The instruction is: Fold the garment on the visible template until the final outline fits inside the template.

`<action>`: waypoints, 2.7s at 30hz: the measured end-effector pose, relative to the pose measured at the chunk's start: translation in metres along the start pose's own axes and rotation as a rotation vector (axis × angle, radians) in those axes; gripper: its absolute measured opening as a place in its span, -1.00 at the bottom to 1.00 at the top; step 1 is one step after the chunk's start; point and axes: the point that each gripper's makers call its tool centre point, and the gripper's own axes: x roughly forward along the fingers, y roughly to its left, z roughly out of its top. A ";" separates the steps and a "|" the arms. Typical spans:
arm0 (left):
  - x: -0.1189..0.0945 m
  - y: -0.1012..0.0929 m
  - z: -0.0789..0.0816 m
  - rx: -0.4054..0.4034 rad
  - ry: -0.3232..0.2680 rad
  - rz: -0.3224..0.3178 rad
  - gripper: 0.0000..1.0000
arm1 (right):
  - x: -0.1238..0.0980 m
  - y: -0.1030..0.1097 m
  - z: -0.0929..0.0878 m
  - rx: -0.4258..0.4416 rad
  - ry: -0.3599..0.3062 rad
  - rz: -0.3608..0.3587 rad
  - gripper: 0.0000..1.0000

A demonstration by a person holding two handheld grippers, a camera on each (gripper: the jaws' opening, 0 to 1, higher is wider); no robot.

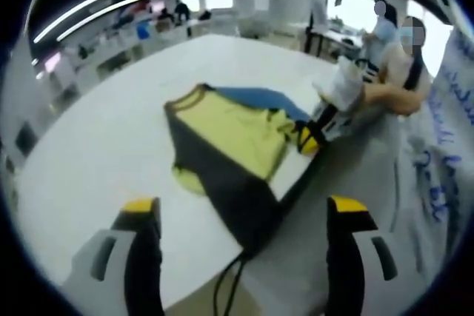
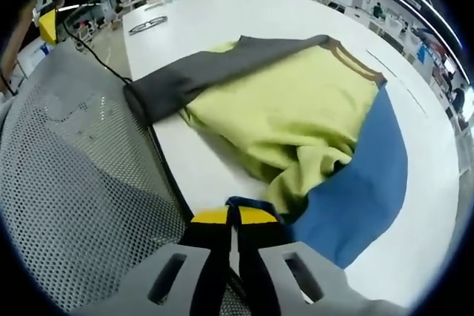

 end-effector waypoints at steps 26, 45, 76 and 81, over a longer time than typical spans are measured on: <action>-0.003 0.003 0.003 -0.010 -0.001 0.030 0.82 | -0.103 -0.066 0.006 0.132 -0.175 -0.146 -0.96; -0.010 0.004 0.003 -0.016 -0.005 0.051 0.78 | -0.159 -0.156 -0.047 0.247 -0.142 -0.387 -0.97; -0.010 0.001 -0.006 -0.046 0.013 0.070 0.77 | -0.178 -0.271 -0.186 0.428 0.024 -0.588 -0.97; -0.010 0.001 -0.008 -0.045 0.017 0.075 0.76 | -0.180 -0.284 -0.199 0.435 0.045 -0.608 -0.97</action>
